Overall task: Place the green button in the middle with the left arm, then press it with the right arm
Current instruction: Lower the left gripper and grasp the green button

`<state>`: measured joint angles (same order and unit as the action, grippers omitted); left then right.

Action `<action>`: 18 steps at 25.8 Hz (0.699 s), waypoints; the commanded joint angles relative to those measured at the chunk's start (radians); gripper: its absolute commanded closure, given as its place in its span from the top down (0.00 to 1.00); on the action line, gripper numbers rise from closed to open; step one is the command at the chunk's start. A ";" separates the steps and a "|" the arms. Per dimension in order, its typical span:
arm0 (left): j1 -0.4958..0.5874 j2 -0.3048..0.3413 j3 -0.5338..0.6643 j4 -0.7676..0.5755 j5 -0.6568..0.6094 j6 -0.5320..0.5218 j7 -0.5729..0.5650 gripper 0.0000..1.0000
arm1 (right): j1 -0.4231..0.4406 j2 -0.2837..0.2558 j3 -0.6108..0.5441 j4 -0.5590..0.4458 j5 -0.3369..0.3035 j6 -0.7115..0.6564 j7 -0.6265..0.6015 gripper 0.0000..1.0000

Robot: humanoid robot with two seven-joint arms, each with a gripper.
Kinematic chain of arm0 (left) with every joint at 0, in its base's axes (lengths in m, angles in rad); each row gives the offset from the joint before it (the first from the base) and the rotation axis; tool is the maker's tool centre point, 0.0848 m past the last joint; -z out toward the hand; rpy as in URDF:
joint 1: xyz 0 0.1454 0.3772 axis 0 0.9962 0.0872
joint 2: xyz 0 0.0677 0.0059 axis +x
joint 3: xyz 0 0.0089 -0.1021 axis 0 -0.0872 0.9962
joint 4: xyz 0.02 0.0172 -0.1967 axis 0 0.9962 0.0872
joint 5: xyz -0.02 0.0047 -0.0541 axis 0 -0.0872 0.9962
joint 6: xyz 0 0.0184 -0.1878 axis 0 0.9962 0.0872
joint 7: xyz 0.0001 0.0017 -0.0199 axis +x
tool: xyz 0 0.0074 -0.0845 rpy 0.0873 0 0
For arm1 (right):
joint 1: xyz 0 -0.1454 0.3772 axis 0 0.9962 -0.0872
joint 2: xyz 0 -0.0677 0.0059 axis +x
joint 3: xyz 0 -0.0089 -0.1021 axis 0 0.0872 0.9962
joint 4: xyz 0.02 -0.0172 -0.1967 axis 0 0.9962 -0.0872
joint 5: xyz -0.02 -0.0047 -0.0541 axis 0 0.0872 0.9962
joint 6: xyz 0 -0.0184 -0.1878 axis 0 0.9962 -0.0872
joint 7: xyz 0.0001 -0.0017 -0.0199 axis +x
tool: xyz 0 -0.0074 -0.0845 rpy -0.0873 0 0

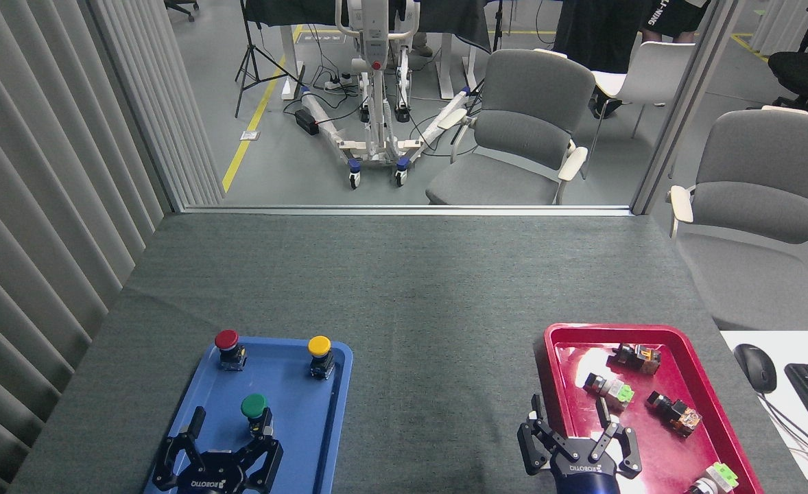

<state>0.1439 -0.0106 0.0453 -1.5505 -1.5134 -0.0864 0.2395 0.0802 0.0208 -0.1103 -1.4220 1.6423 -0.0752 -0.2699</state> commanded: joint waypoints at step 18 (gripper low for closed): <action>-0.055 0.029 -0.038 0.176 0.071 0.039 0.006 0.99 | -0.025 0.047 -0.025 0.001 0.110 0.003 0.000 1.00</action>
<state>0.1119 0.0136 0.0220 -1.4136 -1.4436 -0.0502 0.2440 0.0567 0.0685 -0.1348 -1.4204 1.7801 -0.0728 -0.2713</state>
